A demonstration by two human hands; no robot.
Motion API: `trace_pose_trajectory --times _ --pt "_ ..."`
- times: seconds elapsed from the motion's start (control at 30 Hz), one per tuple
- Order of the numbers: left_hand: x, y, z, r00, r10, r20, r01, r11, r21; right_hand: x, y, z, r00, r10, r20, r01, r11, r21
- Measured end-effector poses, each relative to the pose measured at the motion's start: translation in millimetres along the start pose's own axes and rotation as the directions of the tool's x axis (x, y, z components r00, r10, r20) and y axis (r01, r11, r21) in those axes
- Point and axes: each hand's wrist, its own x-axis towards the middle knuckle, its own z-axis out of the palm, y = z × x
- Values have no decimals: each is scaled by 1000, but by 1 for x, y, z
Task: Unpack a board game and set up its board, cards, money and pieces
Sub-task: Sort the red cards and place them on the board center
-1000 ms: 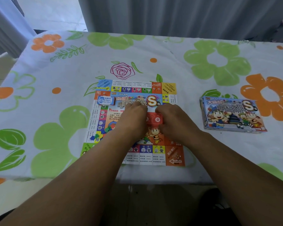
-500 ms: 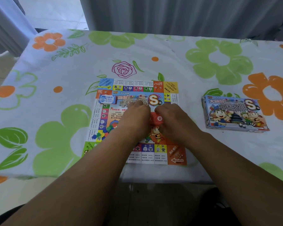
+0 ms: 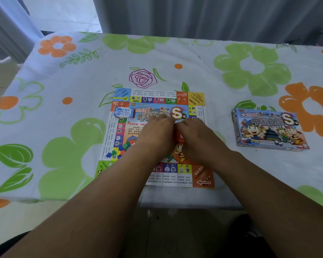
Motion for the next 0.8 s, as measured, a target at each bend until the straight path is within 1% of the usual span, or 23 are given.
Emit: trace_pose_trajectory --times 0.1,0.23,0.37,0.5,0.57,0.67,0.73,0.8 --pt "0 0 0 1000 -23 -3 23 999 -34 -1 0 1 1000 3 -17 -3 1000 -13" --pt "2 -3 3 1000 -23 6 23 999 -26 -1 1 1 999 2 -43 -3 1000 -8" --pt "3 -3 3 999 -33 6 33 999 -38 -2 0 1 999 12 -37 -12 1000 8" --pt "2 -4 2 999 -46 15 47 993 -112 -1 2 -8 1000 26 -6 -25 999 30" --pt "3 -5 -3 996 -85 22 88 981 -175 1 5 -19 997 79 -22 -77 995 66" --pt "2 -10 -20 981 -195 -6 185 940 -285 5 11 -41 976 209 -56 -196 963 185" --pt "2 -19 -32 962 -266 -64 230 911 -343 6 12 -54 958 280 -62 -256 934 250" --pt "1 -34 -39 930 -341 -135 272 888 -370 7 9 -61 946 314 -78 -280 915 291"
